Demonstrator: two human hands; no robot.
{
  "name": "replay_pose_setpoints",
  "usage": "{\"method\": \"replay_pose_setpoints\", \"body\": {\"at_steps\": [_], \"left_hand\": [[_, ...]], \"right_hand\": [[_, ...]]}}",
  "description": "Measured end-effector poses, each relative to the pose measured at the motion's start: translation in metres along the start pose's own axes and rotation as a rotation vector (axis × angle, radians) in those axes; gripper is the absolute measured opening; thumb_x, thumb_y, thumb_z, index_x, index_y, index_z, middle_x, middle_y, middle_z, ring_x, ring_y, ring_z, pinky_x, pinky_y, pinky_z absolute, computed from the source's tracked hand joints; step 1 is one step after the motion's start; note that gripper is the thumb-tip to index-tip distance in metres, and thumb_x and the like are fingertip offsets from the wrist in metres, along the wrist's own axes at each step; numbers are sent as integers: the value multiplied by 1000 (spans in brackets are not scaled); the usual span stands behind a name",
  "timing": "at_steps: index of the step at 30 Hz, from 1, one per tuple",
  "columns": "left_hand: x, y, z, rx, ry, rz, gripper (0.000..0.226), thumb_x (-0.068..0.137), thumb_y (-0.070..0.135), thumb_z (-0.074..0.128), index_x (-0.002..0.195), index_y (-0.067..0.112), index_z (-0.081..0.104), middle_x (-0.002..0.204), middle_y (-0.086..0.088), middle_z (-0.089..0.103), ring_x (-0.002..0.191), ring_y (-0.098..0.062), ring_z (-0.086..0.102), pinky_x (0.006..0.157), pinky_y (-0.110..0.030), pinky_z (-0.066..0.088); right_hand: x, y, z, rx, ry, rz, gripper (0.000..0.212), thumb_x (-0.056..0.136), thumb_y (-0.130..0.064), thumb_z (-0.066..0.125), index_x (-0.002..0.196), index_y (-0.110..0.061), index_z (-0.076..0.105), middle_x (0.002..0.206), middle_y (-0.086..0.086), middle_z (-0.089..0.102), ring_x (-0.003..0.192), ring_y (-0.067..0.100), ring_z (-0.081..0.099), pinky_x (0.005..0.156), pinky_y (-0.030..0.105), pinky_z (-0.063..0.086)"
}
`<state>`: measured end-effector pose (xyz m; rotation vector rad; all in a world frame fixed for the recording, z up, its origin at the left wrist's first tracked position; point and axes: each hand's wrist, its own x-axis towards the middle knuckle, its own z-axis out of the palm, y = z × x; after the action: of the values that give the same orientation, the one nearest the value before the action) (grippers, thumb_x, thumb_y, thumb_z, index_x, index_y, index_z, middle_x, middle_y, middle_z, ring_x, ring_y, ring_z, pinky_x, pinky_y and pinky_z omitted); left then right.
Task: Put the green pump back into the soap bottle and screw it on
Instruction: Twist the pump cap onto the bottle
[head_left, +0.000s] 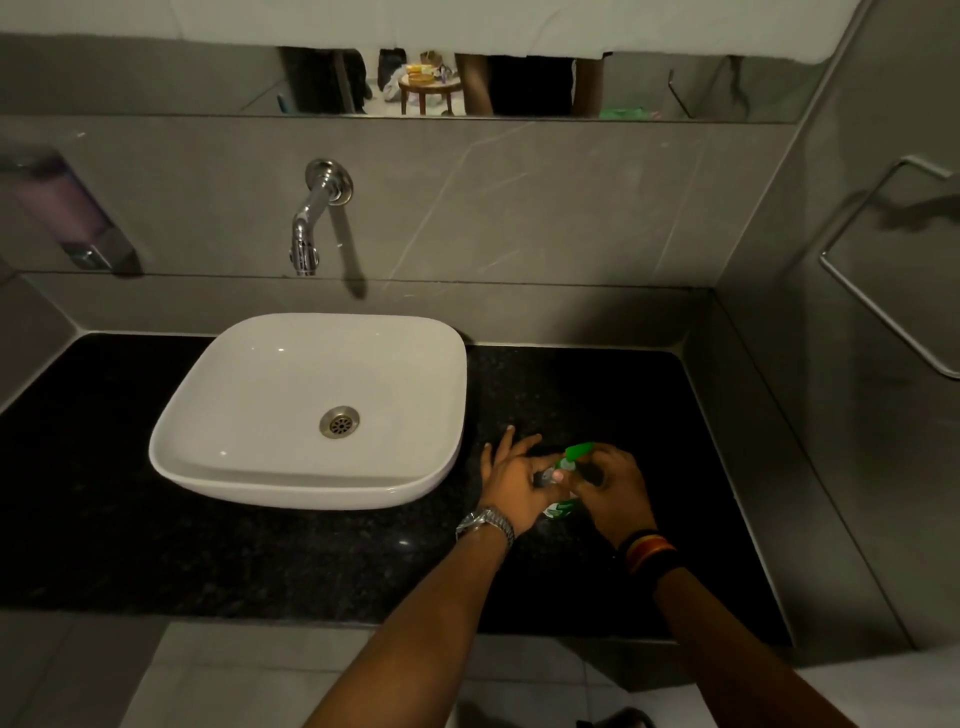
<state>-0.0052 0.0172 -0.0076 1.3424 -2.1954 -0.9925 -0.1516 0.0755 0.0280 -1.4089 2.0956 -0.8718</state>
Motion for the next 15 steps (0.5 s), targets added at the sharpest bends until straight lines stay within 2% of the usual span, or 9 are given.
{"method": "replay_pose_setpoints", "body": {"at_steps": [3, 4, 6, 8, 11, 15], "left_hand": [[1, -1, -2, 12, -35, -11, 46, 83, 56, 67, 127, 44, 65, 160, 4, 36, 155, -21, 0, 119, -50, -14], [1, 0, -2, 2, -47, -15, 50, 80, 61, 68, 127, 46, 65, 161, 5, 35, 155, -20, -2, 118, -49, -15], [1, 0, -2, -12, -58, -19, 56, 74, 69, 69, 126, 49, 64, 161, 6, 34, 154, -18, -3, 117, -48, -16], [1, 0, -1, -14, -51, -17, 56, 72, 70, 70, 124, 49, 65, 160, 6, 35, 154, -18, -2, 117, -48, -17], [0, 0, -2, -31, -39, -18, 55, 72, 69, 71, 124, 48, 66, 160, 7, 35, 154, -18, -2, 118, -48, -16], [0, 1, -3, -35, -45, -17, 53, 73, 68, 72, 122, 49, 66, 160, 6, 35, 154, -18, -3, 116, -47, -18]], "right_hand": [[3, -14, -31, 20, -131, -19, 69, 68, -44, 84, 129, -22, 61, 148, 3, 40, 138, 24, 36, 113, 42, 34], [5, -20, -42, -38, -143, -45, 65, 71, -46, 81, 129, -26, 61, 153, 1, 35, 141, 24, 31, 115, 45, 31], [9, -31, -61, -214, -154, -119, 38, 79, -46, 73, 114, -32, 70, 152, -2, 38, 143, 23, 27, 116, 49, 28], [13, -40, -75, -367, -196, -160, 19, 83, -42, 70, 99, -34, 76, 144, -3, 49, 138, 20, 34, 114, 46, 29], [13, -47, -79, -445, -269, -125, 12, 79, -36, 74, 87, -29, 80, 127, -3, 59, 127, 17, 47, 106, 39, 40], [5, -49, -69, -85, -299, 81, 15, 76, -21, 80, 83, -7, 81, 97, 5, 71, 109, 21, 65, 97, 33, 50]]}}
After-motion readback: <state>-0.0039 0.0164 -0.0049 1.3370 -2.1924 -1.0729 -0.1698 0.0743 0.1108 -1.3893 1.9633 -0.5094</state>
